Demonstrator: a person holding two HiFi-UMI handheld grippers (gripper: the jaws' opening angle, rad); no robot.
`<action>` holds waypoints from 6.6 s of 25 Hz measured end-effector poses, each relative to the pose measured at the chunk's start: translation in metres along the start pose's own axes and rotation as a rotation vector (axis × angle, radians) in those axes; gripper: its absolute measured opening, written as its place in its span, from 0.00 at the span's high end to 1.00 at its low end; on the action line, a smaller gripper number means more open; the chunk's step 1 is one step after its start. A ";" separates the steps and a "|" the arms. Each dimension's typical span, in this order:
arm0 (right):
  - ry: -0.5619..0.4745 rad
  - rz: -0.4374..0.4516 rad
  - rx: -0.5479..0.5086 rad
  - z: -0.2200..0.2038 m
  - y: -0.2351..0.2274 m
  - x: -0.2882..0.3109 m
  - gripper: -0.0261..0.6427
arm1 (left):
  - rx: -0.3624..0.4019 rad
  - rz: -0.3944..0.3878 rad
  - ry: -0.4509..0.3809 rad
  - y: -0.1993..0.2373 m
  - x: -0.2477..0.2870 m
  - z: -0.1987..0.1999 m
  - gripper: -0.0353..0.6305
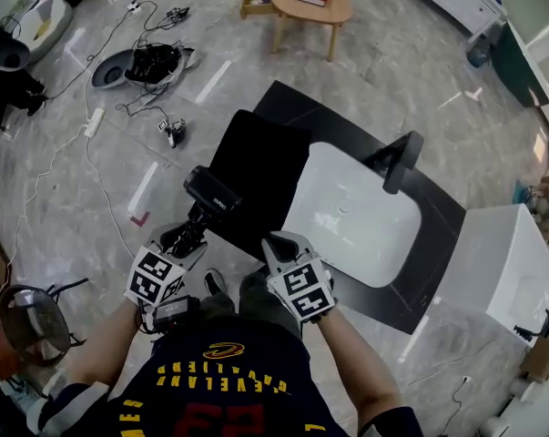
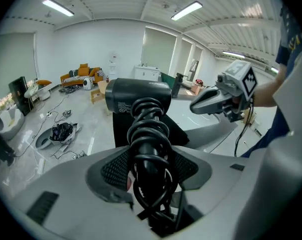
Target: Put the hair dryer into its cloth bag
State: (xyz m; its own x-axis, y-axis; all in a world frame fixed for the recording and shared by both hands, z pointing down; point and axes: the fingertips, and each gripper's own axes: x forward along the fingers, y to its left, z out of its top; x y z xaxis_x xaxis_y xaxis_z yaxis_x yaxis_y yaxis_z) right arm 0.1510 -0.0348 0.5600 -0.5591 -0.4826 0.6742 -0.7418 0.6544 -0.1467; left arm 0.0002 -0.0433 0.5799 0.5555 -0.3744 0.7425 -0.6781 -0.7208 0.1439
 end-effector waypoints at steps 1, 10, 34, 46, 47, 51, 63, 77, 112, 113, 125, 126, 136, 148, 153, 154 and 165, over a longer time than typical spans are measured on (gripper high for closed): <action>0.025 0.019 -0.048 0.000 0.009 0.011 0.95 | -0.002 -0.001 0.003 0.000 -0.009 -0.012 0.59; 0.301 0.123 -0.438 -0.030 0.056 0.087 0.92 | -0.019 -0.027 0.067 -0.015 -0.057 -0.113 0.59; 0.231 0.129 -0.027 0.000 0.048 0.094 0.94 | 0.102 -0.206 0.164 -0.052 -0.035 -0.156 0.59; 0.170 0.190 -0.019 0.024 0.066 0.082 0.94 | 0.063 -0.182 0.152 -0.039 -0.002 -0.129 0.59; 0.162 0.194 -0.012 0.026 0.066 0.081 0.94 | 0.061 -0.168 0.149 -0.034 0.000 -0.125 0.59; 0.138 0.201 0.024 0.030 0.066 0.077 0.94 | 0.008 -0.120 0.149 -0.022 0.012 -0.114 0.59; 0.089 0.205 0.132 0.032 0.060 0.075 0.94 | -0.048 -0.033 0.139 -0.015 0.052 -0.070 0.59; 0.052 0.264 0.193 0.036 0.060 0.070 0.94 | -0.110 0.029 0.132 -0.012 0.097 -0.027 0.59; -0.010 0.196 0.328 0.041 0.052 0.065 0.94 | -0.077 -0.109 -0.016 -0.026 0.023 -0.056 0.78; -0.008 0.202 0.325 0.041 0.053 0.065 0.94 | -0.079 -0.104 -0.024 -0.026 0.025 -0.052 0.78; -0.045 0.256 0.351 0.050 0.054 0.054 0.94 | -0.131 -0.014 -0.194 -0.007 0.033 0.009 0.79; -0.049 0.259 0.359 0.051 0.052 0.053 0.94 | -0.139 -0.002 -0.204 -0.006 0.034 0.012 0.79; -0.026 0.308 0.378 0.045 0.056 0.056 0.94 | -0.247 0.016 -0.170 -0.002 0.072 0.010 0.79; 0.067 0.246 0.303 0.017 0.057 0.069 0.94 | -0.181 -0.103 -0.053 -0.003 0.034 -0.035 0.79; 0.120 0.170 0.227 -0.007 0.057 0.090 0.94 | -0.112 0.008 -0.081 0.028 -0.022 -0.042 0.79; 0.119 0.161 0.221 -0.010 0.057 0.092 0.94 | -0.095 0.039 -0.105 0.034 -0.033 -0.036 0.79; -0.146 -0.216 0.307 0.033 0.035 0.015 0.88 | 0.132 0.140 -0.452 0.026 -0.105 0.054 0.79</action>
State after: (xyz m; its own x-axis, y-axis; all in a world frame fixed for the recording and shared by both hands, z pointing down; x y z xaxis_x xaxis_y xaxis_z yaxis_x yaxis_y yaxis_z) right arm 0.1046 -0.0379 0.5410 -0.4085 -0.6819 0.6068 -0.9118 0.3354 -0.2369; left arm -0.0502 -0.0540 0.4702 0.6364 -0.6675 0.3866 -0.7106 -0.7023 -0.0427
